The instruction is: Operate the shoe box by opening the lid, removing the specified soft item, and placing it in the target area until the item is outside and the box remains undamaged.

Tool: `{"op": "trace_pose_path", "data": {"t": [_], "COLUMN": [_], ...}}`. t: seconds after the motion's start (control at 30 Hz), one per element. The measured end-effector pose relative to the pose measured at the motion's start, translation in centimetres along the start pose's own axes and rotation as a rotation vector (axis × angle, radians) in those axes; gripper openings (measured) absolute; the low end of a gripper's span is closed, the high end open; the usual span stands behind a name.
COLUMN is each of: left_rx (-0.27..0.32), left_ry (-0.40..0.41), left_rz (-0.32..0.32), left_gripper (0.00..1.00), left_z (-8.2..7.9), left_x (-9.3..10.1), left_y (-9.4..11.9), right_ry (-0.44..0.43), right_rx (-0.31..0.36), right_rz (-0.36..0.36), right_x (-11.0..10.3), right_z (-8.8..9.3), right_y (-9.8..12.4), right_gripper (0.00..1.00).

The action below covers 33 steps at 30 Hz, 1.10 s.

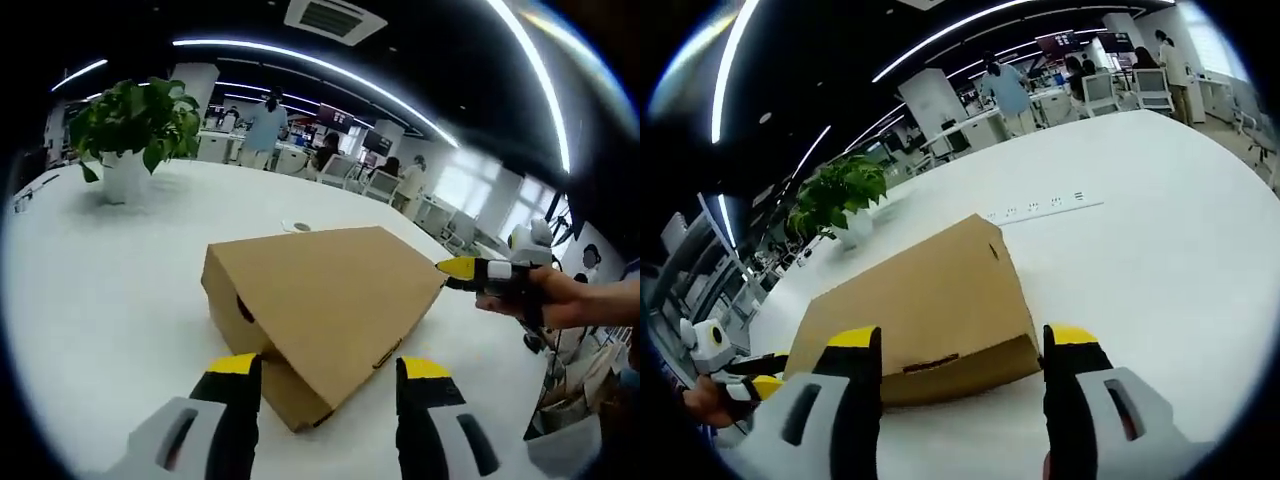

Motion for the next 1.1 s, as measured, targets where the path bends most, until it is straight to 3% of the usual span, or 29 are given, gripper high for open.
{"op": "trace_pose_path", "data": {"t": [0.23, 0.4, 0.7, 1.1], "left_rx": [-0.046, -0.053, -0.066, -0.092], "left_ry": [-0.062, -0.072, -0.070, -0.116], "left_rz": [-0.013, -0.016, -0.011, 0.004], "left_gripper": [0.50, 0.49, 0.47, 0.45], "left_z": [-0.1, -0.1, -0.1, 0.9], "left_x": [-0.1, -0.1, -0.6, -1.9], "left_y": [-0.1, -0.2, 0.4, 3.7], "right_ry": [0.024, 0.133, 0.120, 0.119], "right_rx": [-0.004, -0.011, -0.017, -0.019], "right_rz": [0.018, 0.042, 0.052, 0.047], "right_x": [0.5, 0.3, -0.5, -3.5], "right_z": [0.0, 0.3, 1.0, 3.8], "right_y": [-0.1, -0.2, 0.5, 2.4], "right_gripper": [0.47, 0.43, 0.43, 0.42]}}
Point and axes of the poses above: the point that each gripper's makers call its tool centre point, and the gripper's own axes: y roughly backward along the fingers, x roughly to its right, z roughly out of its underside, the point moved 10 cm from there along y, roughly backward along the fingers, and after that the axes turned 2 degrees about y, right-handed, at the moved point
